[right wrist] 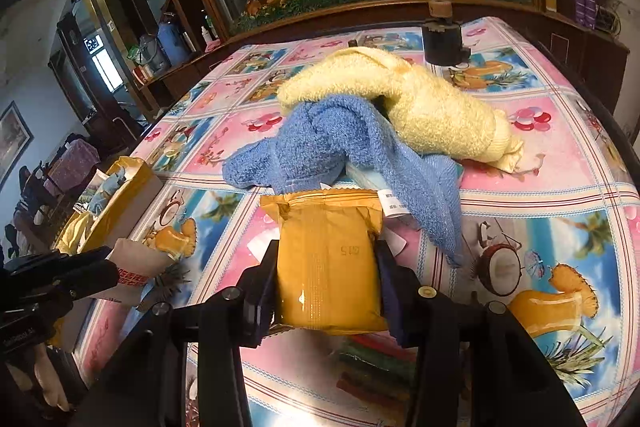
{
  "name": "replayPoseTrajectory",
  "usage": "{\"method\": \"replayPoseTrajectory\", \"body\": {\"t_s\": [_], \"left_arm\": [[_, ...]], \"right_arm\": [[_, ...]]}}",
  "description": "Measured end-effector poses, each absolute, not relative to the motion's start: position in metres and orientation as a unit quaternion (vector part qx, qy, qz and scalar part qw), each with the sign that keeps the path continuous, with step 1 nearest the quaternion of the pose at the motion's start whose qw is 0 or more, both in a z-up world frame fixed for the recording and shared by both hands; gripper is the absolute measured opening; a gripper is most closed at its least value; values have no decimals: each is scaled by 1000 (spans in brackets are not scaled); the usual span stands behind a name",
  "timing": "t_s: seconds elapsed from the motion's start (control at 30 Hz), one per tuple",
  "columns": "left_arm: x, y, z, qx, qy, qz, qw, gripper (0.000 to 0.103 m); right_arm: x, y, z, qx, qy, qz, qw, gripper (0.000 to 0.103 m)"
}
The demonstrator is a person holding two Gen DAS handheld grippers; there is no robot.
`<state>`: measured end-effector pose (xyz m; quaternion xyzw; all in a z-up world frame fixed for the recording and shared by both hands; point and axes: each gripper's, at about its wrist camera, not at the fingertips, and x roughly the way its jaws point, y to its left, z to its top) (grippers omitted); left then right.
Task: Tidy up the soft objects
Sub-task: 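Grasp the white printed packet with the left gripper while the right holds the yellow packet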
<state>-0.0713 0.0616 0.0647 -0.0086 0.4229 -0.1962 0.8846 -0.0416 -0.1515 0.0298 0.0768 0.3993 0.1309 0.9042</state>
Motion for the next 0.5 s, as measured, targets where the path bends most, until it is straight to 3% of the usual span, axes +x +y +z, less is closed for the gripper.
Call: {"method": "replayPoseTrajectory", "body": {"t_s": [0.2,0.3,0.5], "left_arm": [[-73,80,55,-13,421,-175,890,19],[-70,76,48,-7,425,-170,889,27],[-58,76,28,-1,447,-142,883,65]], "right_arm": [[-47,-145,33,71,399,138,904,46],[-47,-145,34,79,399,141,903,46],[-45,-147,31,92,408,149,896,46]]}}
